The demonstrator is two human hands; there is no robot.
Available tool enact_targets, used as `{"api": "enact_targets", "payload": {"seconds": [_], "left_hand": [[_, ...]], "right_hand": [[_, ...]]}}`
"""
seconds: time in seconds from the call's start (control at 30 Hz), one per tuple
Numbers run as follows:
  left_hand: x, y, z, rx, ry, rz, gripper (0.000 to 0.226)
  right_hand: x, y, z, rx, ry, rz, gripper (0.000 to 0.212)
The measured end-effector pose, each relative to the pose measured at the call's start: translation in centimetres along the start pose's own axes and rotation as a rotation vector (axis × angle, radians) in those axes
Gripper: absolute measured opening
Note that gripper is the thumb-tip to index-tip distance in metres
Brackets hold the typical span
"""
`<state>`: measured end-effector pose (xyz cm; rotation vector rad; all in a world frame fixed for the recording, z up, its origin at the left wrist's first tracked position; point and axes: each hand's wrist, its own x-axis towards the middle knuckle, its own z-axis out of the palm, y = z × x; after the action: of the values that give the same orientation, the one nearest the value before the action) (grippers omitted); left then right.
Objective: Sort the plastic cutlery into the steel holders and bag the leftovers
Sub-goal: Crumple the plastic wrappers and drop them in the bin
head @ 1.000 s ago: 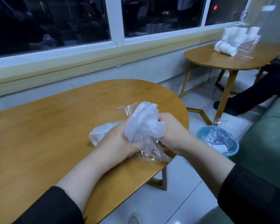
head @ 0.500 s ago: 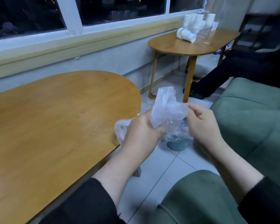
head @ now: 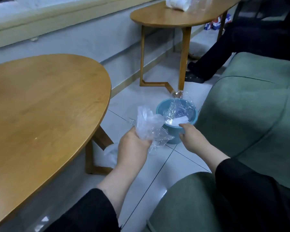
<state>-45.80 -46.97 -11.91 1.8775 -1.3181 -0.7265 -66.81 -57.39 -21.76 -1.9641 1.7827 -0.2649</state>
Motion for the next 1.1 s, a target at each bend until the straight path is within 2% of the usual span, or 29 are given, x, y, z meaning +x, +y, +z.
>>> {"api": "enact_targets", "payload": {"seconds": [0.07, 0.17, 0.3, 0.37, 0.47, 0.57, 0.63, 0.87, 1.0, 1.1], "left_hand": [[1.3, -0.7, 0.9, 0.008, 0.012, -0.013, 0.011], [2.4, -2.2, 2.4, 0.006, 0.004, -0.046, 0.013], [3.1, -3.8, 3.6, 0.033, -0.008, -0.052, 0.016], [3.5, -4.5, 3.9, 0.049, -0.005, -0.054, 0.016], [3.8, -5.4, 4.2, 0.063, -0.007, -0.058, 0.012], [4.2, -5.9, 4.4, 0.061, -0.002, -0.056, 0.011], [4.4, -6.0, 4.5, 0.063, 0.012, -0.046, 0.012], [4.1, -6.1, 3.8, 0.095, 0.009, -0.052, 0.011], [3.5, -5.9, 3.2, 0.103, -0.017, -0.077, 0.013], [3.0, -5.8, 3.0, 0.12, -0.029, -0.061, 0.015]], "right_hand": [[2.4, 0.6, 1.6, -0.057, -0.044, -0.001, 0.052], [5.3, 1.4, 4.2, -0.139, -0.084, 0.023, 0.055], [8.8, 4.0, 8.1, -0.246, -0.175, 0.035, 0.072], [9.9, 4.5, 8.7, -0.23, -0.158, 0.051, 0.068], [10.5, 4.6, 9.1, -0.226, -0.046, 0.054, 0.061], [11.1, 4.5, 9.2, -0.323, 0.022, 0.044, 0.044], [11.1, 4.1, 8.9, -0.416, 0.01, 0.054, 0.039], [8.3, 2.2, 8.2, -0.619, -0.241, -0.048, 0.031], [4.9, 0.4, 8.5, -0.697, -0.472, -0.193, 0.019], [2.2, -1.1, 9.3, -0.634, -0.66, -0.299, 0.012]]}}
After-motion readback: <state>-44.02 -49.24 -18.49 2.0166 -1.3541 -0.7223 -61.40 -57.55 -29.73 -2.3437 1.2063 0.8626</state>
